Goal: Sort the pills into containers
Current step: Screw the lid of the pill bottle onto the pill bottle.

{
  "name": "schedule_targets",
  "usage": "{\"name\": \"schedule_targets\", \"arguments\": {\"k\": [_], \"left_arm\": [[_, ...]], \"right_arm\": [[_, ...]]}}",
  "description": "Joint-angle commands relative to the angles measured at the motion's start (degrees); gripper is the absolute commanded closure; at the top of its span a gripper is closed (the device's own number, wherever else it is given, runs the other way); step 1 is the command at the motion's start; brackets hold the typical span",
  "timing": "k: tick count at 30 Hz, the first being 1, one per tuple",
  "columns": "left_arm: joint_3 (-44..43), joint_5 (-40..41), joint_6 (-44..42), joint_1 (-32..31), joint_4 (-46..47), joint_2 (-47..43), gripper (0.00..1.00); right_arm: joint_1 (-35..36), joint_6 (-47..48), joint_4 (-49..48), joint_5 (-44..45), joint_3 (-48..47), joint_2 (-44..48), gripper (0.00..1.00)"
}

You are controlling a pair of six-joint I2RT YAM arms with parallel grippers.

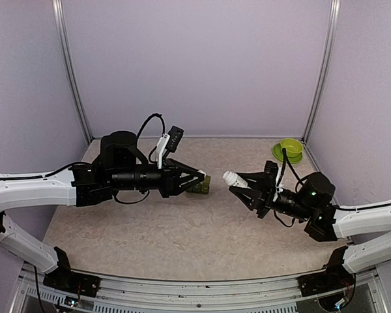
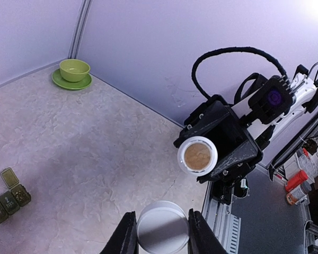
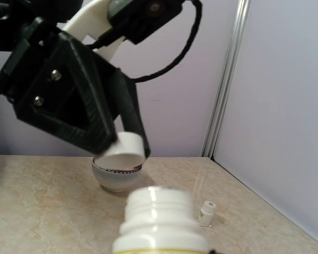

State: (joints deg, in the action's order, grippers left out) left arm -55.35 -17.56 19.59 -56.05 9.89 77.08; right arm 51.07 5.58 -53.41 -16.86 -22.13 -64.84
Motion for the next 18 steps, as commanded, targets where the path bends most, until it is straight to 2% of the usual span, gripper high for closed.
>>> {"name": "schedule_targets", "arguments": {"k": [1,18], "left_arm": [[0.51,-2.47,2.80,-0.46,4.60,-0.99,0.75],[1.42,-5.46,6.29,-0.55,9.39,0.26,0.75]], "right_arm": [[1.07,0.99,-1.86,0.00,-2.13,-0.75,0.72],[5.03,2.27,-3.28,0.31,-5.83,-5.11,0.72]]}}
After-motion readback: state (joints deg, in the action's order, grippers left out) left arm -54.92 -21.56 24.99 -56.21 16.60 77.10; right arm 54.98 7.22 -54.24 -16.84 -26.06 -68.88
